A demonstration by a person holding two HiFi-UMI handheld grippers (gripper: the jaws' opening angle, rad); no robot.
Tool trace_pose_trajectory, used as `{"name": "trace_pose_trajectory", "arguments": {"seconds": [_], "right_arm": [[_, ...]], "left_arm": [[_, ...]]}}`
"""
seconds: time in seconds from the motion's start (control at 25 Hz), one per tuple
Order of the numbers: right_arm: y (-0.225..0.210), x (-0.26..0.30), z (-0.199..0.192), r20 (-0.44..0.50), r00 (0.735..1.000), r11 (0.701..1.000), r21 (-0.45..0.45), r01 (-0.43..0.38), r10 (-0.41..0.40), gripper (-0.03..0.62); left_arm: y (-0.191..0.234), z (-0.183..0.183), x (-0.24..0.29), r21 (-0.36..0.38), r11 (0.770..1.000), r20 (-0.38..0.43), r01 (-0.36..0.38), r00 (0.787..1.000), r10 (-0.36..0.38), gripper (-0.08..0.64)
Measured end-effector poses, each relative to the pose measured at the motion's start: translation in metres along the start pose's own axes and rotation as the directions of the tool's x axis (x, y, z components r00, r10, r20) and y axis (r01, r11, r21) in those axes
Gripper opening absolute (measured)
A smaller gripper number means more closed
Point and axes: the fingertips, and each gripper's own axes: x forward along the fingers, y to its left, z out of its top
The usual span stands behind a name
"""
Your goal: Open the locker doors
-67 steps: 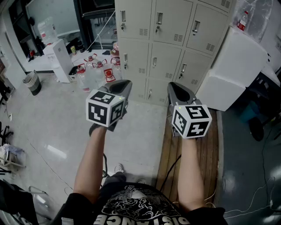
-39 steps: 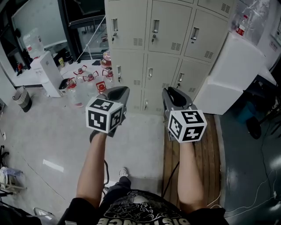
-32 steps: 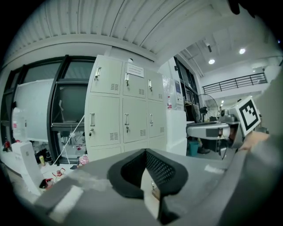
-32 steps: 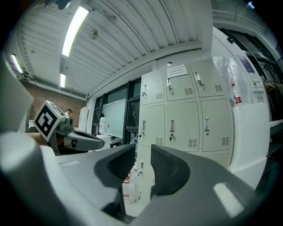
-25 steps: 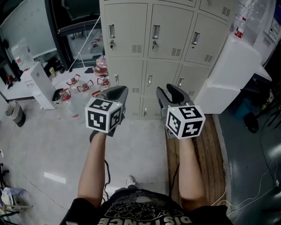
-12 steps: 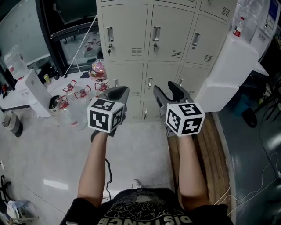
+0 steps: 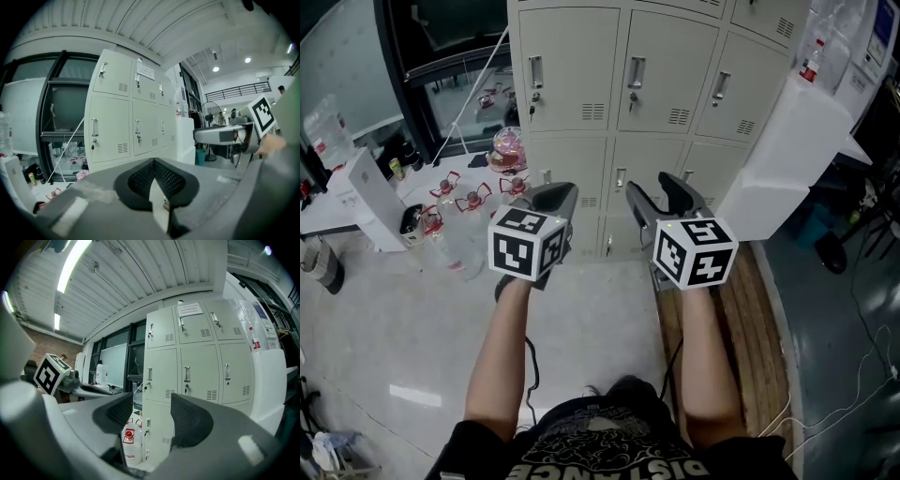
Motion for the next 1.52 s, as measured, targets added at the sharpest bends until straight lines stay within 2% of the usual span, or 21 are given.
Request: {"name": "trace_pose_trajectory", "arguments": {"seconds": [0.6, 1.0, 1.52], "right_arm": [[-0.029, 0.051, -0.001, 0.027, 0.999, 1.000, 0.002, -0.020, 0.020, 0.239], [-0.080, 0.119, 0.009, 0.048, 0.997, 0.999, -0.003, -0.052, 0.052, 0.239], [-0.143, 0.212, 0.014, 0.022, 0.991, 0.991, 0.000, -0.131, 0.131, 0.239]], "left_arm": [[0.034, 0.002, 0.044, 0.012, 1.000, 0.002, -0.027, 1.000, 0.027, 0.003], [0.069, 0.019, 0.112, 0.025, 0.998, 0.001, -0.051, 0.999, 0.051, 0.003], [0.110, 0.048, 0.204, 0.012, 0.995, -0.003, -0.098, 0.995, 0.098, 0.003]]}}
